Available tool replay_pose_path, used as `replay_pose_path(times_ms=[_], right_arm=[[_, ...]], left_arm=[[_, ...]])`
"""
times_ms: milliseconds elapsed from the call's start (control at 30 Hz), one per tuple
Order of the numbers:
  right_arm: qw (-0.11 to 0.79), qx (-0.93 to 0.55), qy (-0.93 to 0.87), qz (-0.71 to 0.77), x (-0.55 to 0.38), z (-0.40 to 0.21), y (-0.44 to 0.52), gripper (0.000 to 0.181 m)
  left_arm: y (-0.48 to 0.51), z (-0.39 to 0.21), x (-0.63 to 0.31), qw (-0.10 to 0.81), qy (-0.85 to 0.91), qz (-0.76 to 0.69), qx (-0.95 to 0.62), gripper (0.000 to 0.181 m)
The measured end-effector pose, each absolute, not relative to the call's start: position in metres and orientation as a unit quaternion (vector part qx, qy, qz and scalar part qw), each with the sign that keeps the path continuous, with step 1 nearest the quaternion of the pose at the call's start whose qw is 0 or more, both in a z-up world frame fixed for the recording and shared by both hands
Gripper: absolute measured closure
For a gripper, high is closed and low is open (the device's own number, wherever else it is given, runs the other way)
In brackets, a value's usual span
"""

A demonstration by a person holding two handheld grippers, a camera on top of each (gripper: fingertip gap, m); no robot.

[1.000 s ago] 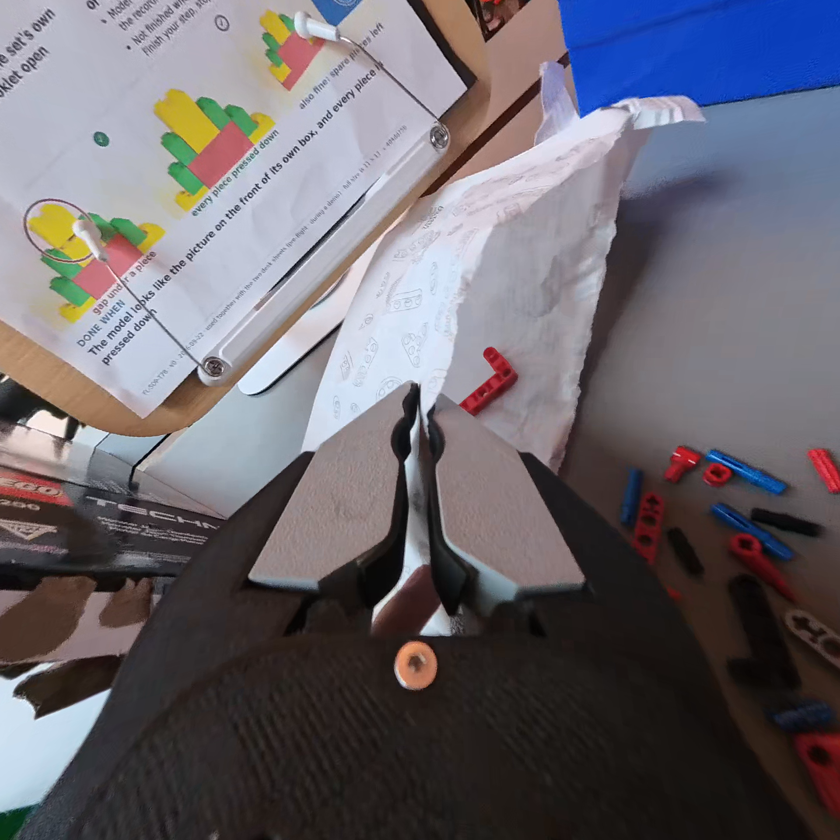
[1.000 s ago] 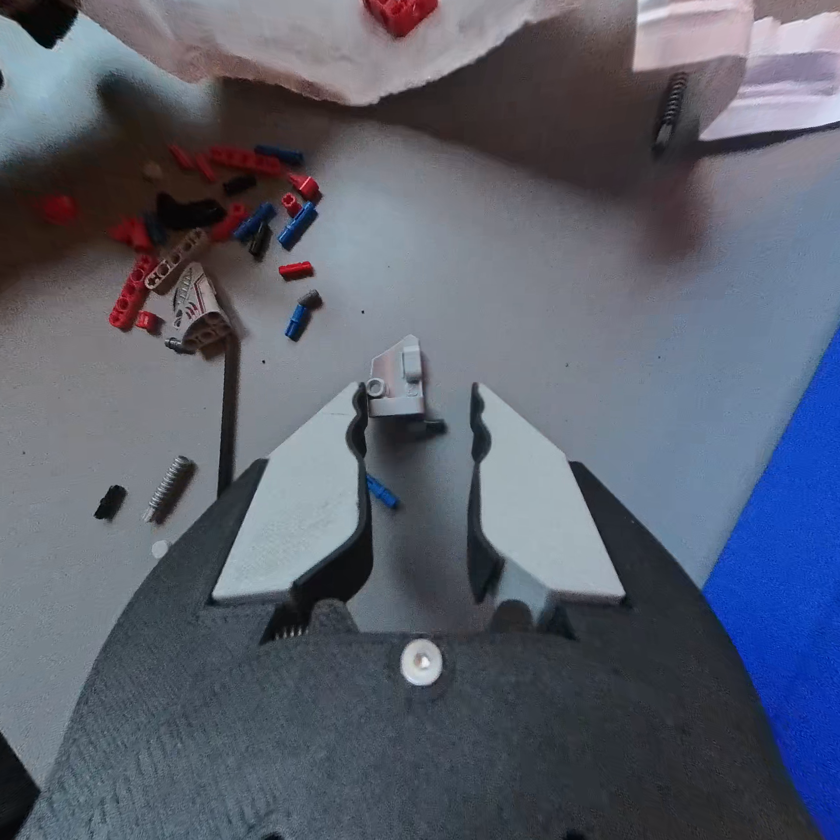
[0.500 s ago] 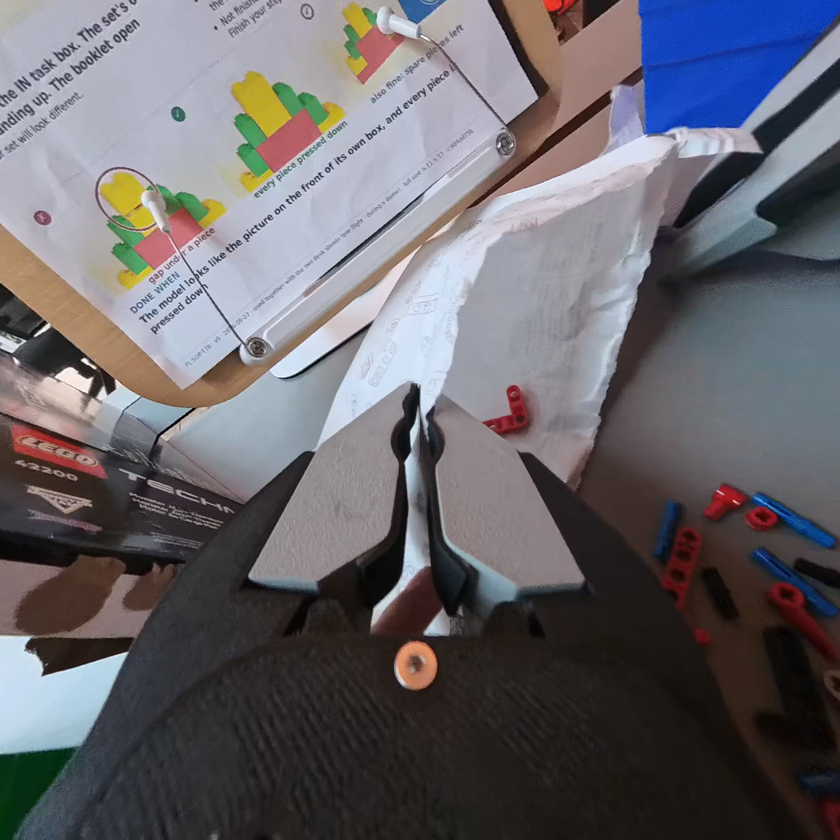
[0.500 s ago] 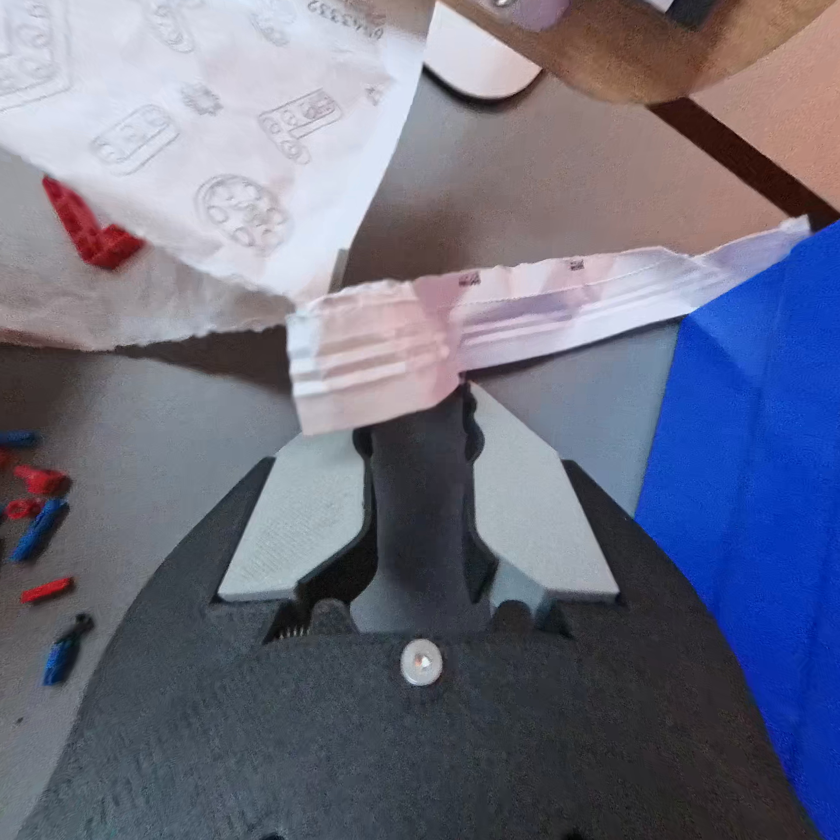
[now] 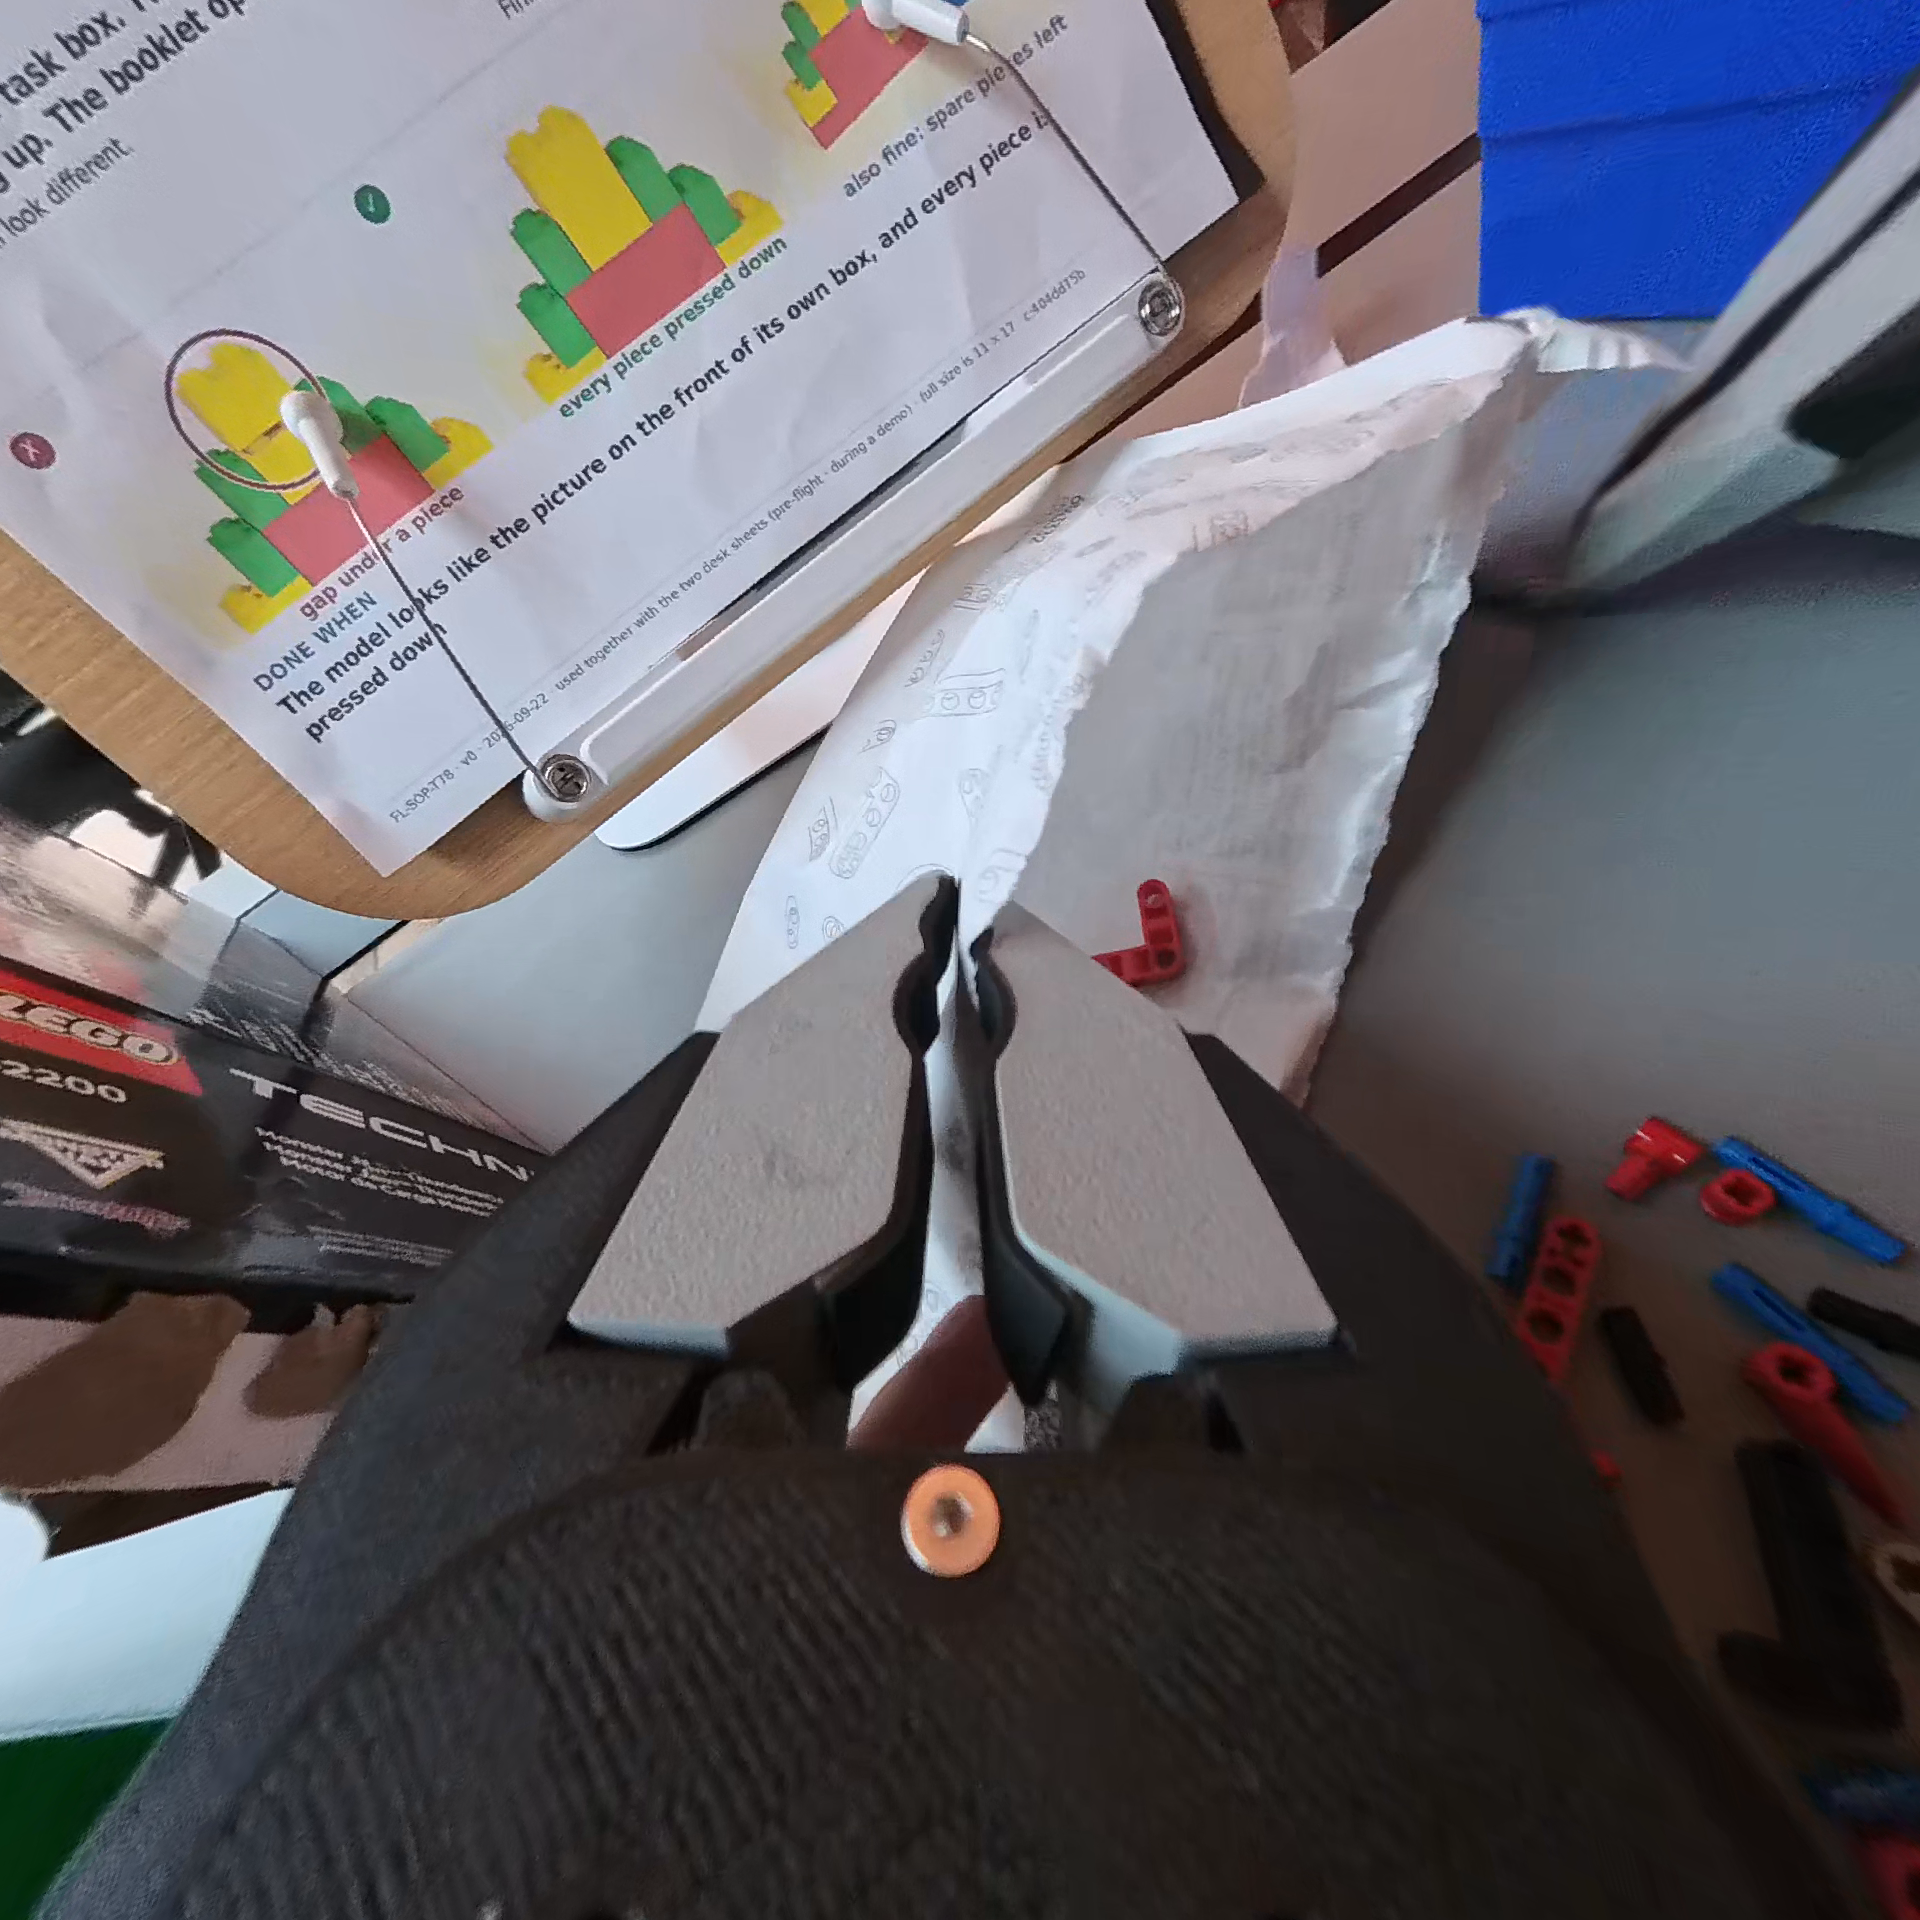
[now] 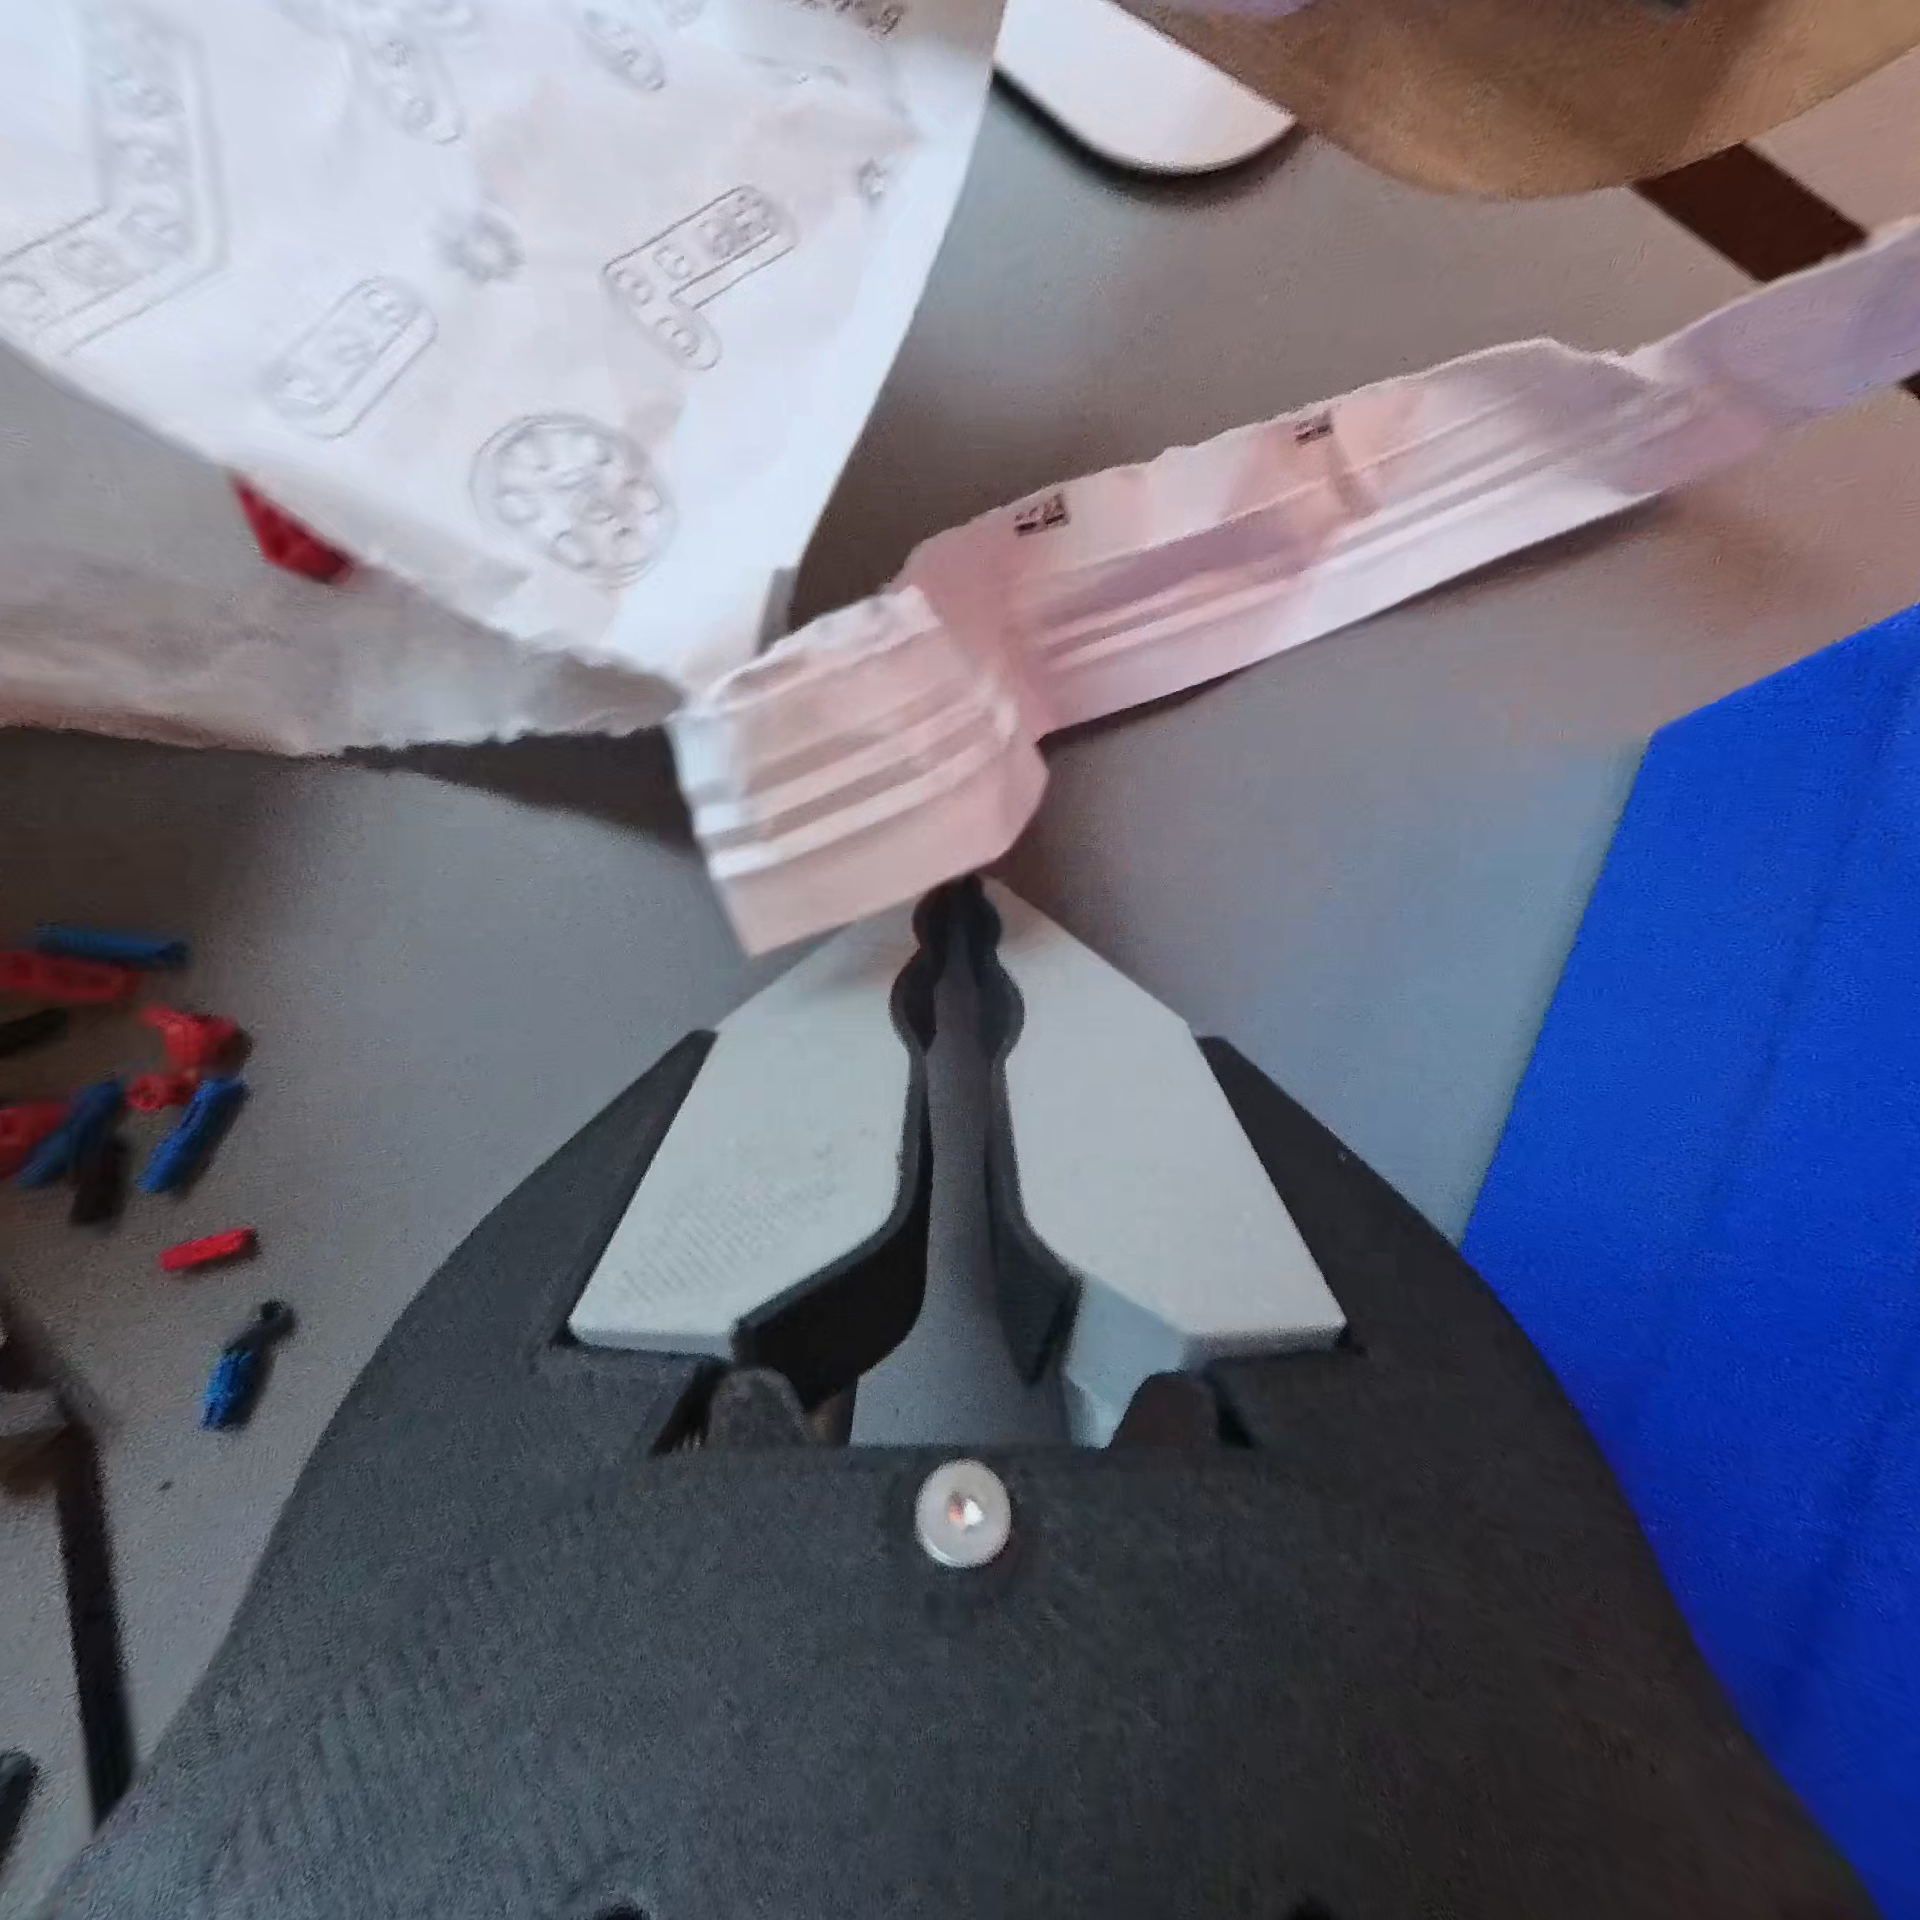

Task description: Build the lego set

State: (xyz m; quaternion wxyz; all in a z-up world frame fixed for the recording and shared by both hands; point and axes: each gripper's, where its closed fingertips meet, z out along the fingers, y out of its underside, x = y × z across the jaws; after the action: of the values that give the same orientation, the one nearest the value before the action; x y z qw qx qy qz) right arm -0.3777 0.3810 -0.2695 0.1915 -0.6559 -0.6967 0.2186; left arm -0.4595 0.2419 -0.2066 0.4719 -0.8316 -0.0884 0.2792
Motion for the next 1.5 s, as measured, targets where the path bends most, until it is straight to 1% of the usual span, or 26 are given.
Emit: replay_pose_path(times_ms=[100,167,267,333,400,433,467,500,533,567,633,733,833,900,933,967,1000,1033,1100,1200,1267,1300,1400,1500], right_arm=[[0.166,-0.647,-0.718,0.193,-0.342,-0.262,0.357,0.181],[0.185,-0.633,-0.731,0.173,-0.316,-0.241,0.346,0.181],[0.293,-0.607,-0.726,0.138,-0.285,-0.179,0.361,0.181],[0.362,-0.614,-0.695,0.101,-0.265,-0.141,0.407,0.181],[0.387,-0.633,-0.666,0.078,-0.247,-0.130,0.464,0.181],[0.382,-0.650,-0.654,0.068,-0.238,-0.139,0.491,0.181],[0.352,-0.669,-0.652,0.060,-0.228,-0.157,0.509,0.171],[0.303,-0.688,-0.658,0.056,-0.217,-0.180,0.517,0.165],[0.263,-0.700,-0.661,0.054,-0.207,-0.200,0.519,0.167],[0.247,-0.706,-0.662,0.053,-0.199,-0.211,0.520,0.166],[0.259,-0.708,-0.654,0.058,-0.191,-0.215,0.523,0.166],[0.272,-0.719,-0.629,0.118,-0.187,-0.195,0.509,0.161],[0.293,-0.682,-0.632,0.224,-0.196,-0.167,0.450,0.162],[0.295,-0.642,-0.644,0.293,-0.204,-0.164,0.396,0.160],[0.305,-0.629,-0.649,0.300,-0.206,-0.171,0.379,0.161],[0.333,-0.636,-0.643,0.267,-0.205,-0.182,0.380,0.168],[0.372,-0.650,-0.628,0.210,-0.201,-0.194,0.392,0.181],[0.392,-0.657,-0.622,0.167,-0.196,-0.207,0.399,0.181],[0.381,-0.677,-0.618,0.119,-0.190,-0.235,0.403,0.181],[0.404,-0.688,-0.602,0.032,-0.184,-0.251,0.421,0.181],[0.426,-0.691,-0.583,0.030,-0.188,-0.250,0.424,0.181],[0.429,-0.696,-0.575,0.038,-0.191,-0.251,0.424,0.178],[0.408,-0.721,-0.557,0.056,-0.193,-0.268,0.425,0.181],[0.402,-0.739,-0.533,0.093,-0.194,-0.268,0.423,0.181]], left_arm=[[0.243,-0.211,-0.456,0.465,-0.077,0.277,-0.837,0.181],[0.244,-0.214,-0.453,0.459,-0.069,0.276,-0.842,0.181],[0.244,-0.219,-0.450,0.452,-0.061,0.269,-0.848,0.181],[0.243,-0.221,-0.448,0.450,-0.058,0.266,-0.851,0.181],[0.242,-0.222,-0.444,0.449,-0.052,0.262,-0.853,0.181],[0.242,-0.222,-0.442,0.448,-0.047,0.262,-0.853,0.181],[0.241,-0.222,-0.440,0.448,-0.041,0.262,-0.854,0.181],[0.241,-0.223,-0.439,0.447,-0.037,0.262,-0.855,0.181],[0.240,-0.223,-0.438,0.446,-0.036,0.260,-0.856,0.181],[0.240,-0.224,-0.438,0.446,-0.036,0.258,-0.857,0.181],[0.241,-0.226,-0.438,0.444,-0.038,0.252,-0.859,0.181],[0.241,-0.229,-0.437,0.438,-0.032,0.254,-0.862,0.181],[0.242,-0.229,-0.437,0.437,-0.031,0.254,-0.862,0.181],[0.242,-0.229,-0.436,0.436,-0.031,0.254,-0.863,0.181],[0.242,-0.230,-0.436,0.435,-0.031,0.253,-0.863,0.181],[0.242,-0.230,-0.436,0.435,-0.031,0.253,-0.864,0.181],[0.242,-0.230,-0.436,0.435,-0.031,0.252,-0.864,0.181],[0.242,-0.230,-0.436,0.435,-0.031,0.252,-0.864,0.181],[0.242,-0.230,-0.435,0.436,-0.032,0.249,-0.864,0.181],[0.242,-0.229,-0.435,0.438,-0.033,0.246,-0.864,0.181],[0.242,-0.228,-0.434,0.440,-0.034,0.244,-0.863,0.181],[0.242,-0.228,-0.434,0.442,-0.035,0.242,-0.863,0.181],[0.242,-0.226,-0.434,0.446,-0.037,0.238,-0.862,0.181],[0.242,-0.226,-0.433,0.447,-0.036,0.236,-0.862,0.181]])
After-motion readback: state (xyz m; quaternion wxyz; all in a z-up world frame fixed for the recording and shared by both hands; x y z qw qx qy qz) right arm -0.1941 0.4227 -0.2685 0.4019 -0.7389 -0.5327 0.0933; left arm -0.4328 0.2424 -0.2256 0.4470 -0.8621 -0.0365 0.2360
